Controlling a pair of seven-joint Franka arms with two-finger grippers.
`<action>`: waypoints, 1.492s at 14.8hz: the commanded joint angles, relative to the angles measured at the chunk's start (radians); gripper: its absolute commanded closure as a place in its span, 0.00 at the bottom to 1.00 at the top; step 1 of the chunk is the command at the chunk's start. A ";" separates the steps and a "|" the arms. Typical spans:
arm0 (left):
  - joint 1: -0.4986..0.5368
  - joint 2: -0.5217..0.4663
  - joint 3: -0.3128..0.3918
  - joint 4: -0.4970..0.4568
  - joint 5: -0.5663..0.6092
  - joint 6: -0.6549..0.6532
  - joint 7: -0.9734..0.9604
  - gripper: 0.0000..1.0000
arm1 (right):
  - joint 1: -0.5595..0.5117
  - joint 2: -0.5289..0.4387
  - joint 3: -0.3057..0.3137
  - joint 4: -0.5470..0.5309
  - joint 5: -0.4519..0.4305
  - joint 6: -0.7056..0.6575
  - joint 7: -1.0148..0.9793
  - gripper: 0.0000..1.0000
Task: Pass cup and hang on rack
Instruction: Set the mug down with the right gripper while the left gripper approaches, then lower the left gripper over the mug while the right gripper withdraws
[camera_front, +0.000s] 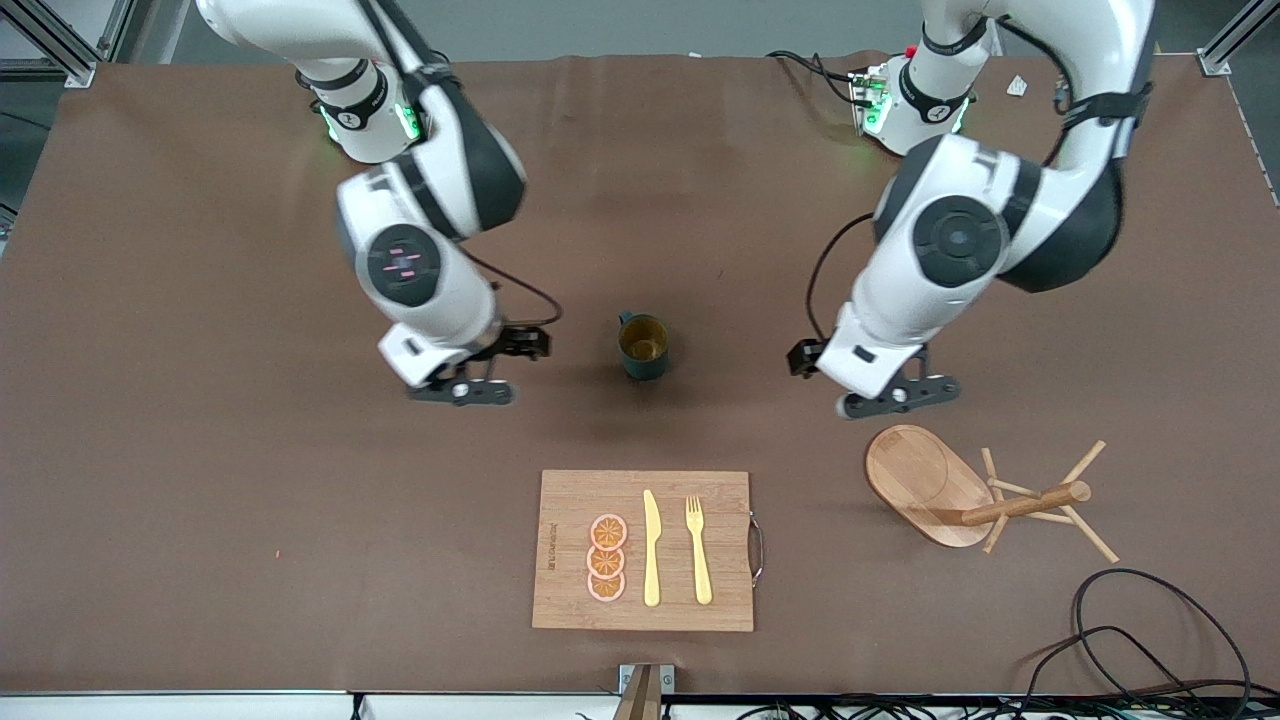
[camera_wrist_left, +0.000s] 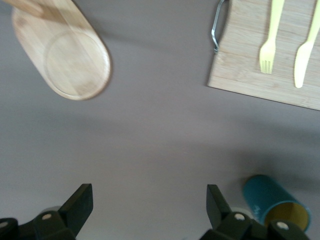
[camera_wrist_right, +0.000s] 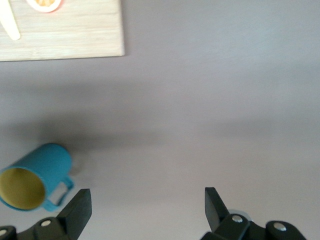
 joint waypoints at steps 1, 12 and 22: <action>-0.063 0.026 0.005 0.001 0.024 0.042 -0.104 0.00 | -0.089 -0.085 0.016 -0.093 0.011 0.001 -0.109 0.00; -0.289 0.108 0.001 -0.116 0.134 0.252 -0.490 0.03 | -0.460 -0.177 0.015 -0.032 -0.095 -0.229 -0.494 0.00; -0.358 0.170 0.003 -0.131 0.137 0.383 -0.607 0.16 | -0.528 -0.153 0.018 0.191 -0.186 -0.417 -0.513 0.00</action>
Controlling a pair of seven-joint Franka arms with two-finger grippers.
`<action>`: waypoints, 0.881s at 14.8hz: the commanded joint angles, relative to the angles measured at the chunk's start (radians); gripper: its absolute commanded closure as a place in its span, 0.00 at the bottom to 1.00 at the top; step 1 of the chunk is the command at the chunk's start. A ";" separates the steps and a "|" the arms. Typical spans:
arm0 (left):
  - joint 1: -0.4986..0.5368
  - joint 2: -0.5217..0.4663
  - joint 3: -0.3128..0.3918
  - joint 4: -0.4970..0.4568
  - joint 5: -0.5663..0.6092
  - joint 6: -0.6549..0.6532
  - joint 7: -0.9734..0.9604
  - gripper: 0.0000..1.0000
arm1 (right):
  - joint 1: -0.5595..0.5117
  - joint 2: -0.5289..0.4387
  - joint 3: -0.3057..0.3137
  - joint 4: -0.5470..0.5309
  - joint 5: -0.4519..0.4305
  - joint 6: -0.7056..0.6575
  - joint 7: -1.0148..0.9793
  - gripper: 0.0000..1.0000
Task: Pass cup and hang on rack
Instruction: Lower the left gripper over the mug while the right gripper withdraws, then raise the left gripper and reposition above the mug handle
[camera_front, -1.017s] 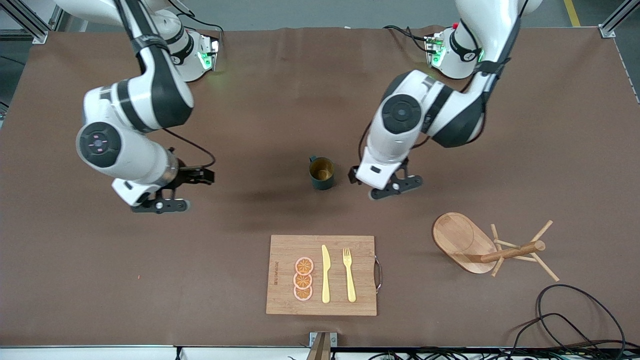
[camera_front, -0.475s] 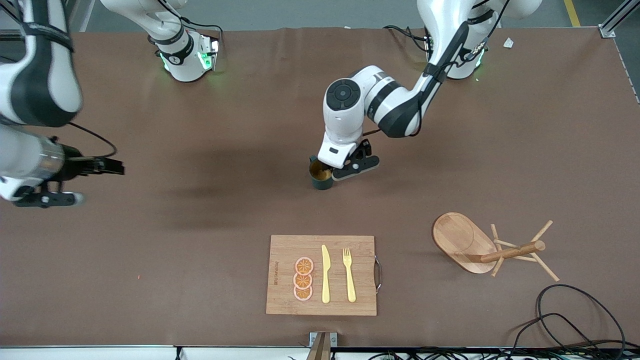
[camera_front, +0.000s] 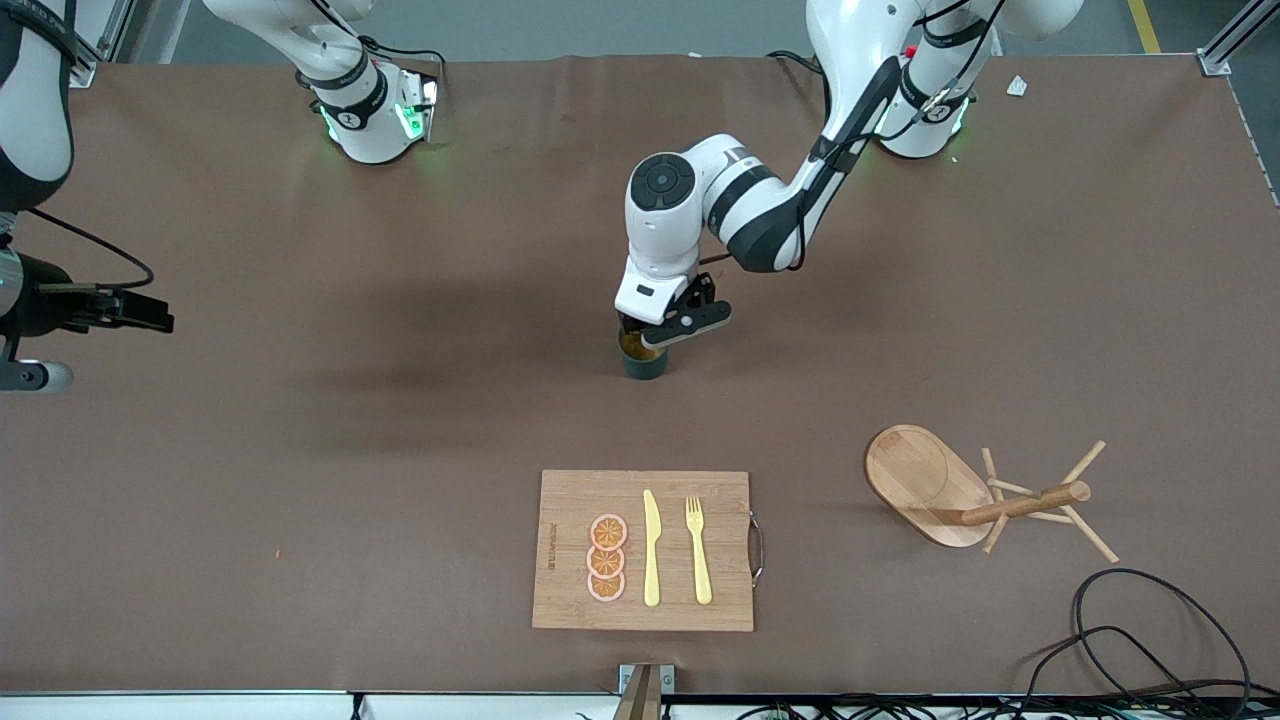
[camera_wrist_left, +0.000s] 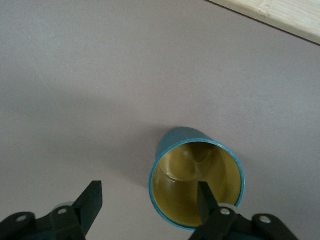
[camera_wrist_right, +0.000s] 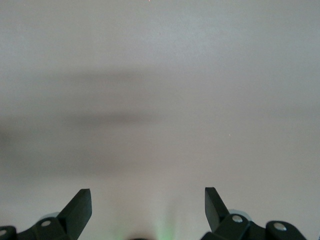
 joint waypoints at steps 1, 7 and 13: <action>-0.003 0.006 0.004 0.008 0.022 0.014 -0.030 0.16 | -0.013 0.019 0.010 0.033 -0.016 -0.025 -0.002 0.00; -0.026 0.006 0.004 0.017 0.022 0.036 -0.116 0.17 | 0.019 0.017 0.017 0.057 0.015 -0.029 0.061 0.00; -0.098 0.011 0.006 0.034 0.086 0.034 -0.324 0.17 | 0.004 -0.035 0.008 -0.027 0.089 -0.013 0.041 0.00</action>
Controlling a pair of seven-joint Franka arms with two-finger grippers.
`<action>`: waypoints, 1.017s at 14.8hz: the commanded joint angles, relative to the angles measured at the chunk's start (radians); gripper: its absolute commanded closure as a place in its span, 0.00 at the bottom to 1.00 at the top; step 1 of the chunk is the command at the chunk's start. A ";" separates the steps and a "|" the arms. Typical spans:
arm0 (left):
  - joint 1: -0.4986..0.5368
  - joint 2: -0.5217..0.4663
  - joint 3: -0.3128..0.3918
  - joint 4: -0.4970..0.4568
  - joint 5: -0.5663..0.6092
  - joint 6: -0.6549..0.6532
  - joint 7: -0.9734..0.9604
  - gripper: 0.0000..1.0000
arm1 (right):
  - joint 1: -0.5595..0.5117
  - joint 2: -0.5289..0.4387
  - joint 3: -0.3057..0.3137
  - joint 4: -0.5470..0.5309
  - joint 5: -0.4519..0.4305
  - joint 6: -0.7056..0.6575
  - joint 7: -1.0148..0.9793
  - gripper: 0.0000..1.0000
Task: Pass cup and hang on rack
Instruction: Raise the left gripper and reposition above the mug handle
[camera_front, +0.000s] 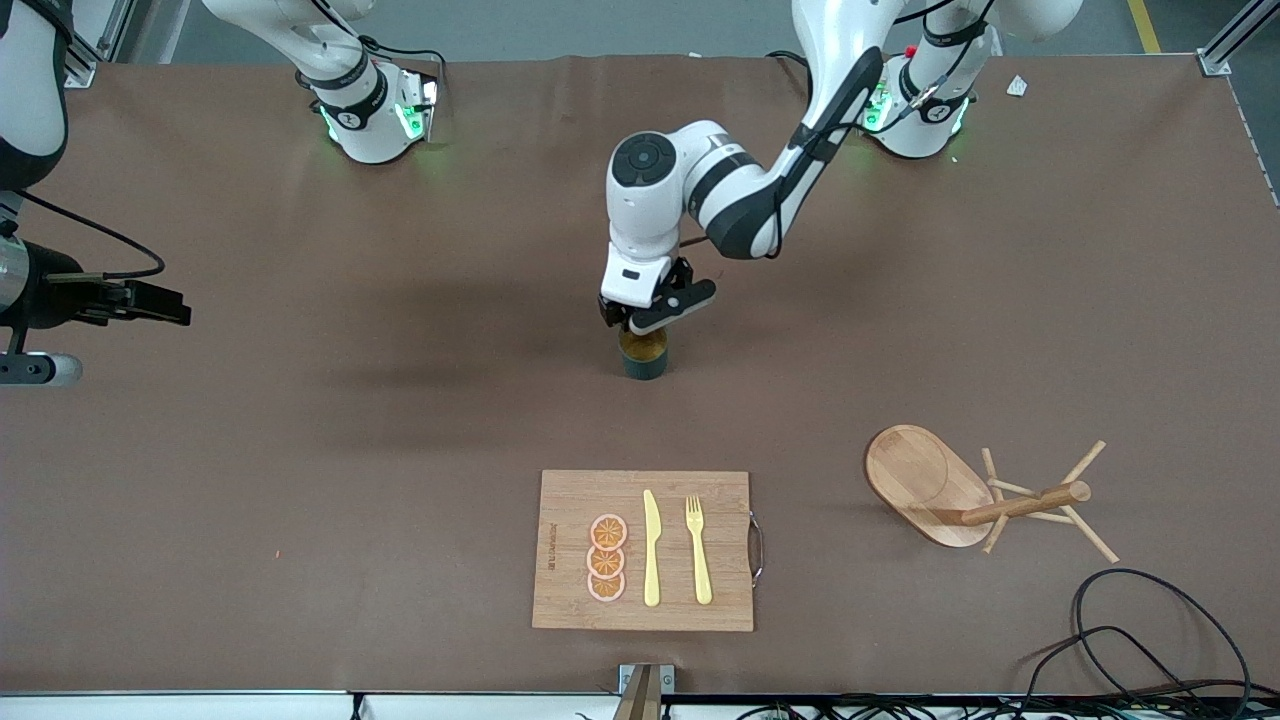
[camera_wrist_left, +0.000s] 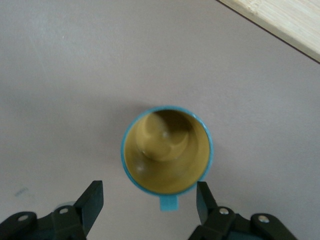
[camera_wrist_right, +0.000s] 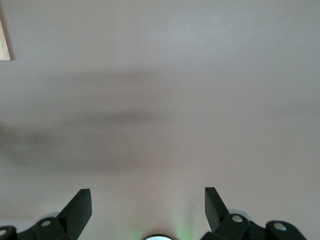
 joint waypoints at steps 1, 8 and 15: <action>-0.041 0.022 0.005 0.033 0.085 0.001 -0.131 0.17 | -0.011 -0.068 -0.001 -0.082 0.011 0.030 -0.002 0.00; -0.161 0.157 0.014 0.233 0.211 -0.209 -0.332 0.17 | -0.043 -0.225 0.045 -0.219 -0.031 0.070 -0.002 0.00; -0.312 0.255 0.102 0.332 0.326 -0.346 -0.491 0.16 | -0.044 -0.336 0.060 -0.274 -0.032 0.054 -0.002 0.00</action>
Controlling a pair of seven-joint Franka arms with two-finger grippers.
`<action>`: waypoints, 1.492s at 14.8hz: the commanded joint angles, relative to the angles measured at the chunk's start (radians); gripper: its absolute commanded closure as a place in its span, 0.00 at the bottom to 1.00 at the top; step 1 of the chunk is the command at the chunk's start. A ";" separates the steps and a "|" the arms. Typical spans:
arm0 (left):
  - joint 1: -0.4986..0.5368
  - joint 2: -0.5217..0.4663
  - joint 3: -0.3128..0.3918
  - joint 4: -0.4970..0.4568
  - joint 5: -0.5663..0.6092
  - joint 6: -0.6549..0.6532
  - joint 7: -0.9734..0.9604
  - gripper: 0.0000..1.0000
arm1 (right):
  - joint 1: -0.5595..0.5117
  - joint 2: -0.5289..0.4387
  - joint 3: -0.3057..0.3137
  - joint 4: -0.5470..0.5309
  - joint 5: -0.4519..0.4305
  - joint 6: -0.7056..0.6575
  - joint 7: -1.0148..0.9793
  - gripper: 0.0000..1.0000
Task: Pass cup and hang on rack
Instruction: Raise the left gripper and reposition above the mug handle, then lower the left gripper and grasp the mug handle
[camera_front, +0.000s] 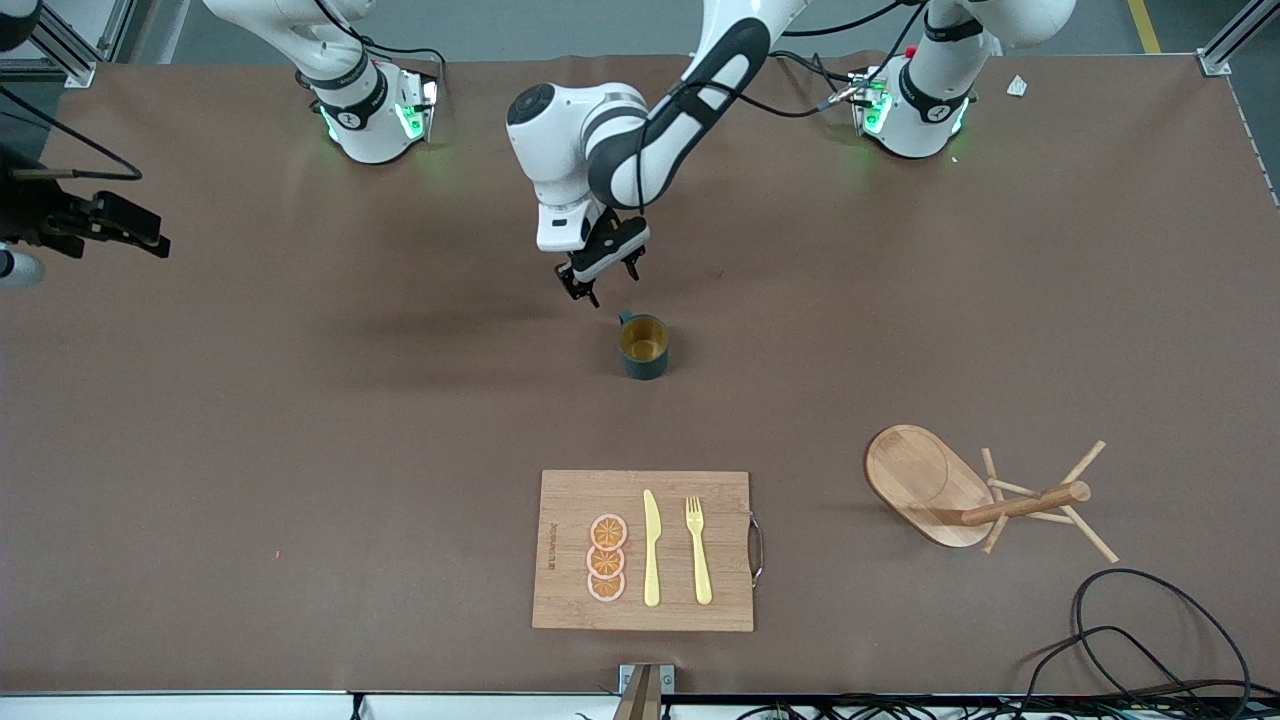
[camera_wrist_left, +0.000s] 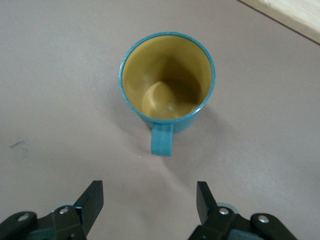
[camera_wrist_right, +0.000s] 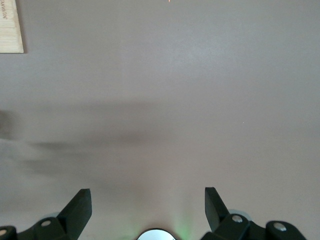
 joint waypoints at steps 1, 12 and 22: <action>-0.069 0.093 0.050 0.124 0.062 -0.094 -0.058 0.16 | -0.027 -0.069 0.030 -0.049 -0.011 0.000 -0.002 0.00; -0.256 0.216 0.248 0.198 0.132 -0.132 -0.089 0.17 | -0.024 -0.106 0.027 -0.008 0.012 0.018 -0.002 0.00; -0.273 0.261 0.293 0.246 0.150 -0.132 -0.141 0.28 | -0.030 -0.036 0.024 0.084 0.017 0.007 -0.026 0.00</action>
